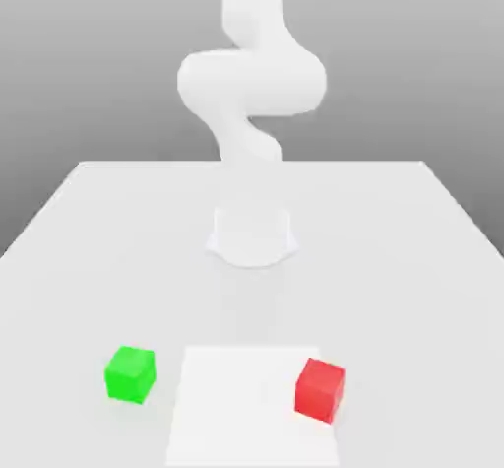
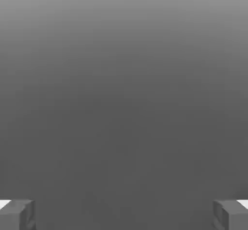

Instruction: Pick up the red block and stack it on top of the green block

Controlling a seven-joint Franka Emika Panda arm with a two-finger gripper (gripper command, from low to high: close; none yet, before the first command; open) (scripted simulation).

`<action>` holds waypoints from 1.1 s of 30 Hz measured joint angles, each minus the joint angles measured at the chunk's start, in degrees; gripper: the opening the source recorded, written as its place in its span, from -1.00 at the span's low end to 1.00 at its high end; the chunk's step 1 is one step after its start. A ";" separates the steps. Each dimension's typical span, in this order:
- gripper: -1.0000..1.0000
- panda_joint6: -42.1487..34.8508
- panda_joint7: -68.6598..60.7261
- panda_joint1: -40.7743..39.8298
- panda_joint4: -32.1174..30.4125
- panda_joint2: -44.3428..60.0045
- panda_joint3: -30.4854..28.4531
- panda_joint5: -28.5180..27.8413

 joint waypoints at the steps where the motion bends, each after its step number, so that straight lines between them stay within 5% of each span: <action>1: 0.00 1.15 -2.28 1.03 -0.93 2.25 -0.45 -0.12; 21: 0.00 22.48 -46.86 14.24 -18.01 43.97 -3.50 1.43; 27: 0.00 32.48 -50.27 12.95 -17.16 56.44 -1.66 3.48; 28: -1.00 33.43 -50.43 12.75 -17.00 57.56 -1.42 3.68; 33: -1.00 33.29 -50.36 12.73 -17.00 57.56 -1.41 3.61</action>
